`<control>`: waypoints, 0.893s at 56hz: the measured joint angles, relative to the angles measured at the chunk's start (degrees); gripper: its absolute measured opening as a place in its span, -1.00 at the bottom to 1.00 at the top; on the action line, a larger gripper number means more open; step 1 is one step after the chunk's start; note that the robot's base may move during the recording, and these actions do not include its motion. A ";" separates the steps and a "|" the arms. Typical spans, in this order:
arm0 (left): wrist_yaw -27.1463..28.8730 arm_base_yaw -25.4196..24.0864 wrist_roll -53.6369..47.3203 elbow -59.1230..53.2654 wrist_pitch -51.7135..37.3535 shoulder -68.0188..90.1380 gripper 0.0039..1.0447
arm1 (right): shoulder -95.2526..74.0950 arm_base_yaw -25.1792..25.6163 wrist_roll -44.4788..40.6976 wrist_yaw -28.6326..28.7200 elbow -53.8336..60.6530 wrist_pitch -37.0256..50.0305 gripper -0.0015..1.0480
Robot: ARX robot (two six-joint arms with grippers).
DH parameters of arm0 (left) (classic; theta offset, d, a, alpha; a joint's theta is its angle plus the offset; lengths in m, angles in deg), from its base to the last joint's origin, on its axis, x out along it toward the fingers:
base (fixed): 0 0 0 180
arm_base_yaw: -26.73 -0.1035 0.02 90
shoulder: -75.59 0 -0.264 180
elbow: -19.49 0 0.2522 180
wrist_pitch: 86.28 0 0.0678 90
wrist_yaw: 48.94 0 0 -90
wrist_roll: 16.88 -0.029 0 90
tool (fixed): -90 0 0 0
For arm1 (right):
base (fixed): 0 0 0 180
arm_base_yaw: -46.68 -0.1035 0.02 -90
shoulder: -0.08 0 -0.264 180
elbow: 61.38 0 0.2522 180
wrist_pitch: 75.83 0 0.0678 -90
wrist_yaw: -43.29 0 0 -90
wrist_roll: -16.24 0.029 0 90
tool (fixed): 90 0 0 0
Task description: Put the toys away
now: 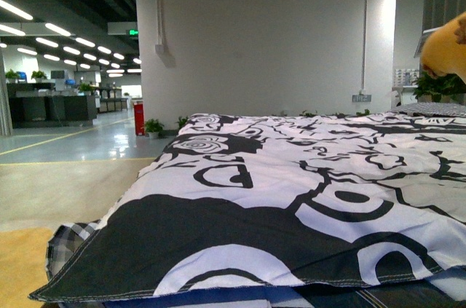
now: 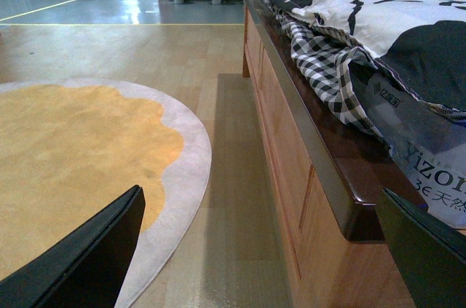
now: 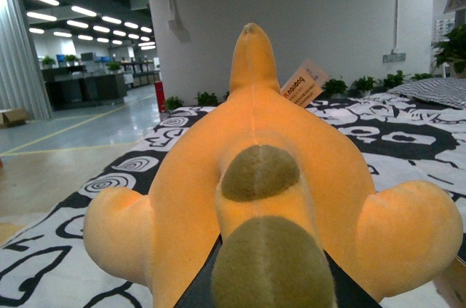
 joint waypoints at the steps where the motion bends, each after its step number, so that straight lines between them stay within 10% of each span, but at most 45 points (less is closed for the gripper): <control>1: 0.00 0.00 0.00 0.00 0.00 0.00 0.89 | 0.52 0.35 0.37 0.33 0.35 -0.15 -0.86; 50: 0.00 0.00 0.00 0.00 0.00 0.00 0.89 | 14.19 1.44 -0.61 1.01 6.82 -16.57 -0.87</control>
